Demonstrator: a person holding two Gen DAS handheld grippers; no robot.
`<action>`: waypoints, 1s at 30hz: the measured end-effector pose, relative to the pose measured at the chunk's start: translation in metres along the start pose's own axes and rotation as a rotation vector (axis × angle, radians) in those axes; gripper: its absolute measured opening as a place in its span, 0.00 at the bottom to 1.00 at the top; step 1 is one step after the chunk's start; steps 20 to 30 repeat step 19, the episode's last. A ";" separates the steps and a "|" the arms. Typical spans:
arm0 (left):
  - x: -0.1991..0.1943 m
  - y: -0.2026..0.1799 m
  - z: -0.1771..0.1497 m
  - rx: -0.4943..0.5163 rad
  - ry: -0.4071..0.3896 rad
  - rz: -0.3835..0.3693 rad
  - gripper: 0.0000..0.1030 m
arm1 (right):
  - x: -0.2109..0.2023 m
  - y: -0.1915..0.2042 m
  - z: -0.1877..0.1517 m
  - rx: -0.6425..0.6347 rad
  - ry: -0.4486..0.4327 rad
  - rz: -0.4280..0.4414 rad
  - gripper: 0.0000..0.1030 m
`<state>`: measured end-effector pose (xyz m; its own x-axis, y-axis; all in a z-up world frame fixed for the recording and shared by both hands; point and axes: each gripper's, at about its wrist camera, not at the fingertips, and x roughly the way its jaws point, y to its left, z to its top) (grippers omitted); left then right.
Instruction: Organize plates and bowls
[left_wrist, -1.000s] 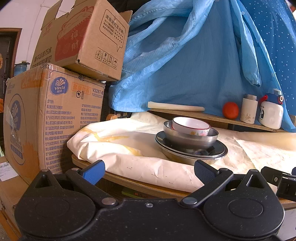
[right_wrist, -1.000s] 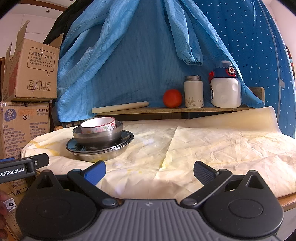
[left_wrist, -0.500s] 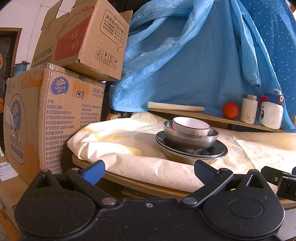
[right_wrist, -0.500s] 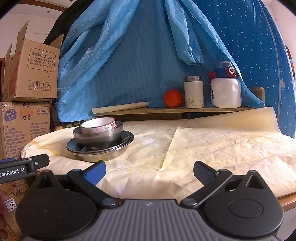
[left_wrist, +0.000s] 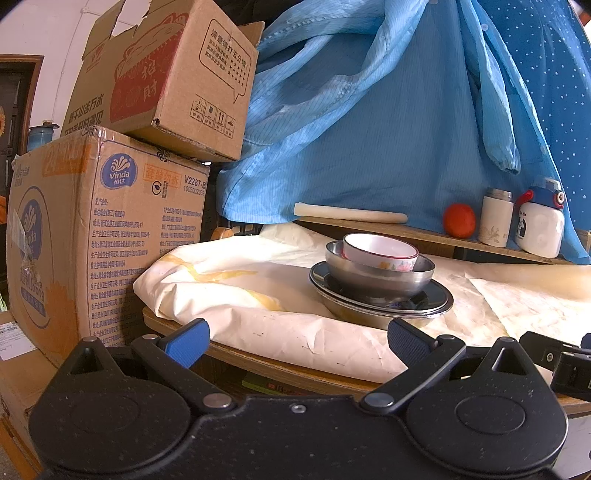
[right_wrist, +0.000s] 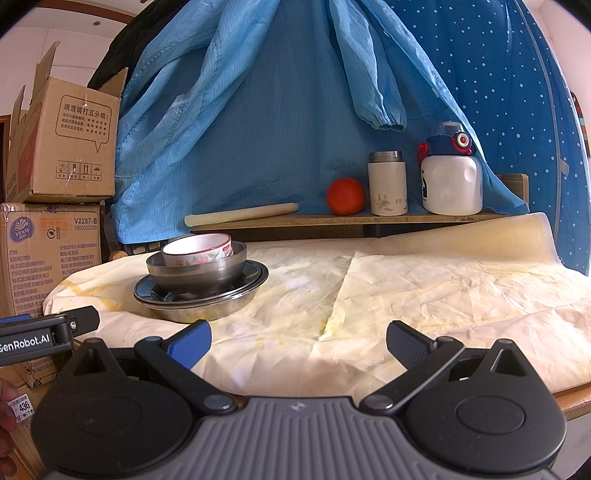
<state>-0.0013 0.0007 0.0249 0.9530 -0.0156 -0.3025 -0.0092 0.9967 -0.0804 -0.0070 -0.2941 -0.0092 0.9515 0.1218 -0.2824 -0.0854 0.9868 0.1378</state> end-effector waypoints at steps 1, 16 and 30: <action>0.000 0.000 0.000 0.003 0.000 -0.001 0.99 | 0.000 0.001 0.000 0.000 0.000 0.000 1.00; -0.004 -0.004 0.001 0.020 -0.015 0.001 0.99 | 0.000 0.000 0.000 0.000 0.000 -0.001 1.00; -0.005 -0.005 0.001 0.026 -0.020 0.007 0.99 | 0.000 0.001 0.000 0.000 -0.001 -0.001 1.00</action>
